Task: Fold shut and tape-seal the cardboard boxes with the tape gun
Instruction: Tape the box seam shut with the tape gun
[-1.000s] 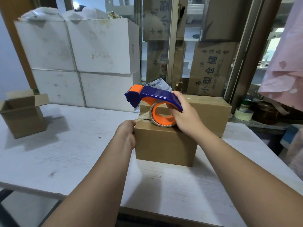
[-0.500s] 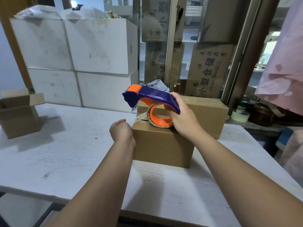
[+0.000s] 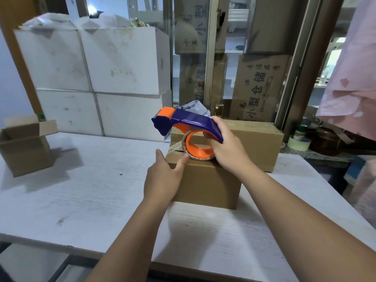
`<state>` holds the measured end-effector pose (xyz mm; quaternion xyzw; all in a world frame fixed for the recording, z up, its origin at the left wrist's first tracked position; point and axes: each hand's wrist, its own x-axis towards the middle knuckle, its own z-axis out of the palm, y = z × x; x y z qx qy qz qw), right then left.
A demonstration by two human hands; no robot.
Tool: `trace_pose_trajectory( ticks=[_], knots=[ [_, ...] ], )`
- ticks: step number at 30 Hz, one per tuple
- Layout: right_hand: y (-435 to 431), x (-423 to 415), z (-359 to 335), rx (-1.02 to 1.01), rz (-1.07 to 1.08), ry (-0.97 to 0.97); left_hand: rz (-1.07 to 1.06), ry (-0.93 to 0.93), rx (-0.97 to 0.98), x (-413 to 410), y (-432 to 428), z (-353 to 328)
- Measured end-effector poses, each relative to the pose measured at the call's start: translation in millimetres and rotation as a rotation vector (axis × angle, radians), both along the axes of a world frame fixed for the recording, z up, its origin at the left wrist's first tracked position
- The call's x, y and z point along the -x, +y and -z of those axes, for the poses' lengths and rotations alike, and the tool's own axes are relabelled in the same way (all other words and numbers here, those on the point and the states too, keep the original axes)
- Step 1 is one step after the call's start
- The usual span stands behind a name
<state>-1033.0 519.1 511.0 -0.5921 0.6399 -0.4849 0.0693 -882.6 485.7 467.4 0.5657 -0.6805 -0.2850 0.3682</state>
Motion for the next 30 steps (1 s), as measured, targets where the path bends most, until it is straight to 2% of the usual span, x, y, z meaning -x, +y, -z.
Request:
trace_pose_trajectory(
  ticks=[2, 4, 7, 13, 16, 21, 25, 30],
  knots=[
    [0, 1, 0, -0.005, 0.009, -0.007, 0.001, -0.098, 0.202, 1, -2, -7],
    [0, 2, 1, 0.000, 0.026, -0.007, 0.085, -0.113, 0.341, 10, -4, -17],
    [-2, 4, 3, 0.013, 0.080, 0.002, 0.223, -0.035, 0.302, 22, -9, -30],
    [-4, 5, 7, 0.060, 0.146, 0.083, 0.095, 0.157, 0.266, 31, -17, -37],
    [-5, 3, 6, 0.072, 0.173, 0.123, 0.062, 0.085, 0.238, 41, -21, -35],
    [-6, 3, 5, 0.012, 0.169, 0.199, -0.059, -0.063, 0.347, 48, -18, -25],
    [1, -1, -8, -0.066, 0.242, 0.386, -0.055, -0.101, 0.340, 48, -21, -25],
    [12, -15, -48, 0.152, 0.167, 0.625, -0.001, -0.162, 0.322, 45, -22, -25]
  ],
)
